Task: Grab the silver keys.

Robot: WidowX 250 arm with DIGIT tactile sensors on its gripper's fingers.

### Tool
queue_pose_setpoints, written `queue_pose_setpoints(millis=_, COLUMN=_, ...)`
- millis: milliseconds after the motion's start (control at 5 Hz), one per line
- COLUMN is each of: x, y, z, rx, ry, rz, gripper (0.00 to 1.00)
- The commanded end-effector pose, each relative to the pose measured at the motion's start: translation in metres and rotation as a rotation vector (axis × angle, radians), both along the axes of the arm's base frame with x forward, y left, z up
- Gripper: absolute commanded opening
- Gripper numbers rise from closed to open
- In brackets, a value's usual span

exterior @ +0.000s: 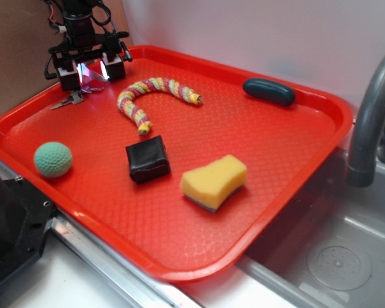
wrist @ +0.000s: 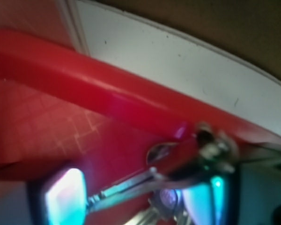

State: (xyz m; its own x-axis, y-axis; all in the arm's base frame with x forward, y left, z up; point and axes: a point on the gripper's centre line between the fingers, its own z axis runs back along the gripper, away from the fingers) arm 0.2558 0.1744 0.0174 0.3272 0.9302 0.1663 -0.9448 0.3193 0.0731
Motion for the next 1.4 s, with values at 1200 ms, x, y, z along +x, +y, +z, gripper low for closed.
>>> queue_pose_setpoints(millis=1200, x=-0.057, y=-0.060, z=0.075, rx=-0.122, ry=-0.003, rz=-0.238, gripper=0.00)
